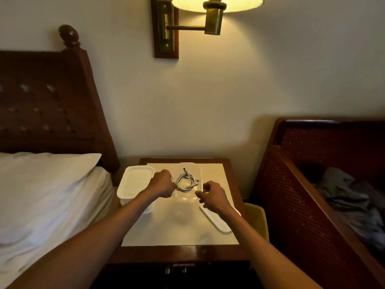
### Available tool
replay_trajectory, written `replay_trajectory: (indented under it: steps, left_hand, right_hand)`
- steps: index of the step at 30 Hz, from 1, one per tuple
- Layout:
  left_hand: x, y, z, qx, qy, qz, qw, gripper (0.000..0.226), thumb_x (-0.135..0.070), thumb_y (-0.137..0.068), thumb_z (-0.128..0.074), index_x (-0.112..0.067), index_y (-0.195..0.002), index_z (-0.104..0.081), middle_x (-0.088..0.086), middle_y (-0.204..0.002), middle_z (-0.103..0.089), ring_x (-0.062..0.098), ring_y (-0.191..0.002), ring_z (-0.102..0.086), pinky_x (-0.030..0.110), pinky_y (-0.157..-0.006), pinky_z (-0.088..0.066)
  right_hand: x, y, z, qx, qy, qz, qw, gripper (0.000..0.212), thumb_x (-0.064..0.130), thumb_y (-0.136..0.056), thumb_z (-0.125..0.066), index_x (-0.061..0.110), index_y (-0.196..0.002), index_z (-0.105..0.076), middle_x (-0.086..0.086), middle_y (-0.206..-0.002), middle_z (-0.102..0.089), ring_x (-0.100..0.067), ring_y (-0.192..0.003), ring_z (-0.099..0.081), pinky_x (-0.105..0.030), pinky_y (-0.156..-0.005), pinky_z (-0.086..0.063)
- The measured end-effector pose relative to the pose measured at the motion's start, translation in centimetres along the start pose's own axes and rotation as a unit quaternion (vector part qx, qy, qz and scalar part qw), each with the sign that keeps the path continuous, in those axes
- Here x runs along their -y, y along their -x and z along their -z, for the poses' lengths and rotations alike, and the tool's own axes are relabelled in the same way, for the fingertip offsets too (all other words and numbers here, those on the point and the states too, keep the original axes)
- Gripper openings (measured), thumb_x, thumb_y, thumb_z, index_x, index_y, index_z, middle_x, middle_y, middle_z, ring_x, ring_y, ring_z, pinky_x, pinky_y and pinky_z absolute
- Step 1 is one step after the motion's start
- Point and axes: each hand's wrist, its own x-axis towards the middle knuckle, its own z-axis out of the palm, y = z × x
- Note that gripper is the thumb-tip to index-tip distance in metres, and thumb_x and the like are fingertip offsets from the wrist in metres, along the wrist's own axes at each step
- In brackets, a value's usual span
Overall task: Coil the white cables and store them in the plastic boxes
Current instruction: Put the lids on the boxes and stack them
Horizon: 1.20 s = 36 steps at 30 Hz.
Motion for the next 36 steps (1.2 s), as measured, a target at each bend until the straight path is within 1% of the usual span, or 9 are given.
replay_trajectory:
  steps: [5, 10, 14, 18, 20, 22, 27, 31, 36]
  left_hand:
    - [2.0, 2.6, -3.5, 0.029, -0.104, 0.018, 0.994, 0.038, -0.017, -0.088, -0.071, -0.006, -0.121, -0.057, 0.013, -0.119, -0.066, 0.029, -0.104, -0.065, 0.032, -0.079, -0.053]
    - [3.6, 3.8, -5.3, 0.051, -0.171, 0.024, 0.984, 0.04, -0.02, -0.087, -0.071, -0.006, -0.121, -0.056, 0.013, -0.122, -0.062, 0.03, -0.11, -0.061, 0.031, -0.077, -0.047]
    - [3.8, 4.2, -6.5, 0.045, -0.188, 0.02, 0.981, 0.026, -0.015, -0.095, -0.057, -0.003, -0.118, -0.055, 0.017, -0.125, -0.06, 0.033, -0.112, -0.059, 0.033, -0.078, -0.045]
    - [3.4, 4.0, -6.4, 0.025, -0.208, 0.004, 0.978, 0.027, -0.021, -0.097, -0.053, -0.006, -0.119, -0.054, 0.016, -0.126, -0.058, 0.033, -0.113, -0.059, 0.034, -0.082, -0.047]
    - [2.7, 3.8, -5.8, -0.012, -0.236, -0.003, 0.972, 0.025, -0.024, -0.096, -0.054, -0.01, -0.116, -0.057, 0.012, -0.124, -0.06, 0.032, -0.112, -0.06, 0.035, -0.081, -0.047]
    - [1.4, 3.5, -5.1, -0.046, -0.267, -0.023, 0.962, 0.024, -0.028, -0.095, -0.057, -0.013, -0.114, -0.06, 0.008, -0.119, -0.063, 0.029, -0.109, -0.062, 0.033, -0.076, -0.045]
    - [-1.8, 1.7, -5.4, -0.075, -0.175, -0.07, 0.979, 0.02, -0.03, -0.095, -0.056, -0.014, -0.101, -0.068, 0.004, -0.103, -0.069, 0.025, -0.088, -0.064, 0.029, -0.067, -0.046]
    - [-3.0, 0.8, -6.9, -0.07, -0.131, -0.078, 0.986, 0.025, -0.033, -0.095, -0.054, -0.018, -0.105, -0.07, 0.002, -0.106, -0.069, 0.026, -0.092, -0.064, 0.029, -0.072, -0.046]
    - [-2.9, -0.8, -7.9, -0.062, -0.118, -0.061, 0.989, 0.026, -0.035, -0.094, -0.055, -0.021, -0.111, -0.069, 0.002, -0.114, -0.068, 0.027, -0.099, -0.063, 0.031, -0.076, -0.046]
  right_hand:
    - [-4.0, 2.4, -2.6, 0.026, 0.037, -0.026, 0.999, 0.027, 0.029, -0.088, -0.07, 0.014, -0.103, -0.055, -0.003, -0.091, -0.065, -0.018, -0.077, -0.071, -0.045, -0.082, -0.058]
    - [-6.1, 3.0, -4.5, 0.036, 0.062, -0.023, 0.997, 0.032, 0.037, -0.085, -0.071, 0.016, -0.1, -0.053, -0.007, -0.102, -0.064, -0.026, -0.088, -0.068, -0.046, -0.084, -0.055]
    - [-7.1, 3.1, -5.0, 0.051, 0.07, -0.02, 0.996, 0.033, 0.037, -0.087, -0.069, 0.013, -0.102, -0.053, -0.009, -0.108, -0.063, -0.028, -0.094, -0.067, -0.044, -0.085, -0.053]
    - [-7.8, 2.8, -4.2, 0.078, 0.13, 0.0, 0.989, 0.038, 0.048, -0.092, -0.059, 0.012, -0.103, -0.061, -0.008, -0.104, -0.068, -0.028, -0.095, -0.066, -0.039, -0.081, -0.051]
    - [-7.9, 2.2, -3.0, 0.043, 0.161, 0.011, 0.986, 0.046, 0.055, -0.094, -0.05, 0.015, -0.109, -0.065, -0.005, -0.108, -0.069, -0.026, -0.099, -0.064, -0.034, -0.081, -0.047]
    - [-8.2, 1.2, -1.3, -0.008, 0.166, 0.008, 0.986, 0.043, 0.054, -0.094, -0.049, 0.019, -0.114, -0.064, -0.003, -0.113, -0.069, -0.024, -0.104, -0.062, -0.034, -0.084, -0.047]
    - [-9.7, -1.7, 2.5, -0.1, 0.249, 0.005, 0.963, 0.037, 0.03, -0.097, -0.053, 0.013, -0.129, -0.049, -0.01, -0.131, -0.052, -0.027, -0.118, -0.052, -0.037, -0.094, -0.047]
    - [-11.3, -3.2, 3.0, -0.116, 0.308, 0.004, 0.944, 0.039, 0.03, -0.099, -0.05, 0.014, -0.135, -0.044, -0.01, -0.138, -0.044, -0.026, -0.122, -0.045, -0.037, -0.101, -0.044]
    - [-12.7, -4.4, 2.6, -0.085, 0.344, 0.018, 0.935, 0.039, 0.035, -0.101, -0.045, 0.015, -0.134, -0.046, -0.01, -0.136, -0.047, -0.026, -0.12, -0.05, -0.038, -0.097, -0.045]
